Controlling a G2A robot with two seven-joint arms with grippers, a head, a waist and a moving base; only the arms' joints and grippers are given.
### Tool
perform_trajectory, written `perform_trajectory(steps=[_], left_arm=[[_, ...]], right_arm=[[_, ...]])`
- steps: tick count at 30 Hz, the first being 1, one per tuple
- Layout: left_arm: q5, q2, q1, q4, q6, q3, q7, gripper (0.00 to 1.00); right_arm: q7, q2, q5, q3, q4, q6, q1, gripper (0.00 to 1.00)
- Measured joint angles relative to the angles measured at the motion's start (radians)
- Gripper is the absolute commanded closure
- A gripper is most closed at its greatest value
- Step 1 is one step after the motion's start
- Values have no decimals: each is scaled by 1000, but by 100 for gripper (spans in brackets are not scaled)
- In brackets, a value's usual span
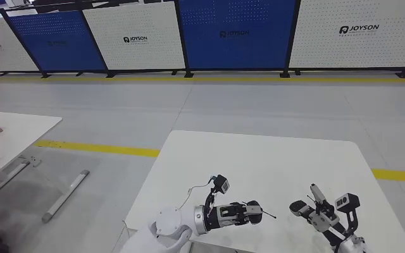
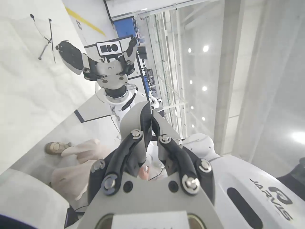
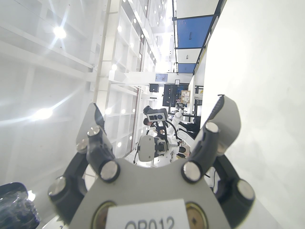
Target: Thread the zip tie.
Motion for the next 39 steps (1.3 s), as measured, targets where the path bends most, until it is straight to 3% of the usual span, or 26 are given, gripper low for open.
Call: perform_trajectory(steps=[7, 17, 28, 33, 39], left_arm=[[19, -1, -3, 7, 13, 9, 19, 100], [86, -8, -38, 95, 44, 70, 78, 100], [82, -8, -39, 96, 41, 71, 80, 100], [74, -8, -26, 24, -9, 58, 127, 100], [56, 5, 35, -117, -102, -4, 149, 100]], right_arm=[[0, 0, 0, 0, 0, 0, 0, 0], [0, 0, 0, 0, 0, 0, 0, 0], [0, 0, 0, 0, 0, 0, 0, 0], [0, 0, 0, 0, 0, 0, 0, 0], [0, 0, 0, 0, 0, 0, 0, 0]])
